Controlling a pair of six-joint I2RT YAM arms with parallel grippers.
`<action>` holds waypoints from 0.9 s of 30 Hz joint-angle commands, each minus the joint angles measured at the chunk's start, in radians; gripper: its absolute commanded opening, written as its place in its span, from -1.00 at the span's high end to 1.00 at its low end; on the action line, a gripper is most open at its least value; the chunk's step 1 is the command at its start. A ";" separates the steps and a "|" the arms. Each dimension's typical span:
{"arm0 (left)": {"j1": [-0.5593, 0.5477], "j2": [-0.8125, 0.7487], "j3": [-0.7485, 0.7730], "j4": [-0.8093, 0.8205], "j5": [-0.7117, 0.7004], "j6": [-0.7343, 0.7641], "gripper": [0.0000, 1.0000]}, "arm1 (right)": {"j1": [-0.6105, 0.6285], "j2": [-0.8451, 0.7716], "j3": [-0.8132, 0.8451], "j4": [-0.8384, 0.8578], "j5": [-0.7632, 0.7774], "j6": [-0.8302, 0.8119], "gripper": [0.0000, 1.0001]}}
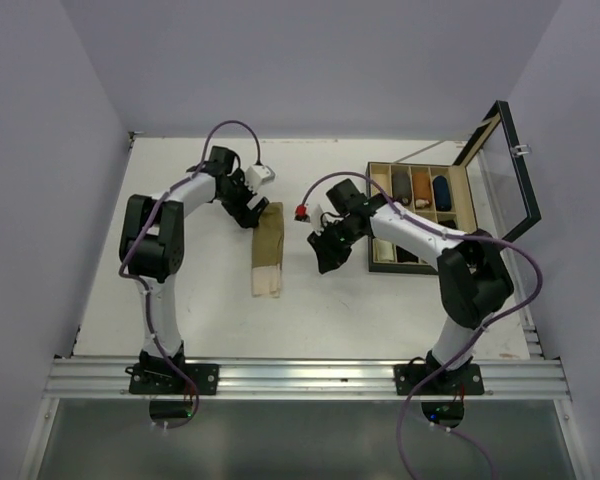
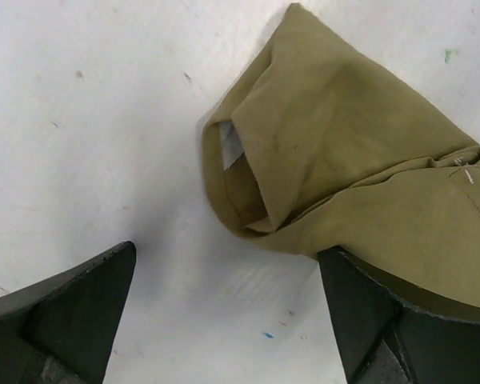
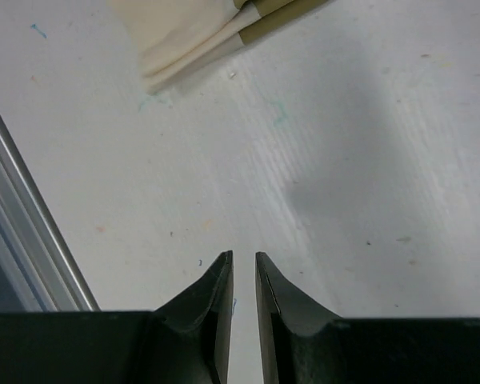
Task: Roll the underwear
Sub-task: Fold the underwear
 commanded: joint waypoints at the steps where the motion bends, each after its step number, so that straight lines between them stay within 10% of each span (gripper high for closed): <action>1: 0.005 0.019 0.107 0.027 0.040 -0.014 -1.00 | -0.020 -0.109 0.018 0.018 0.100 -0.067 0.56; 9: 0.129 -0.406 -0.016 0.167 0.176 -0.080 -1.00 | -0.017 -0.151 0.240 0.039 0.067 -0.135 0.34; 12: 0.196 -0.538 -0.097 0.300 0.018 -0.361 -1.00 | -0.010 -0.154 0.234 0.155 -0.020 -0.080 -0.36; 14: 0.196 -0.569 -0.141 0.238 0.041 -0.416 -1.00 | 0.015 -0.119 0.227 0.224 -0.059 0.017 -0.48; 19: 0.232 -0.564 -0.138 -0.089 0.365 -0.082 -0.83 | 0.031 0.113 0.352 0.347 -0.209 0.360 -0.12; 27: 0.149 -0.855 -0.576 0.023 0.405 0.116 -0.31 | 0.036 0.312 0.253 0.702 -0.311 0.829 0.33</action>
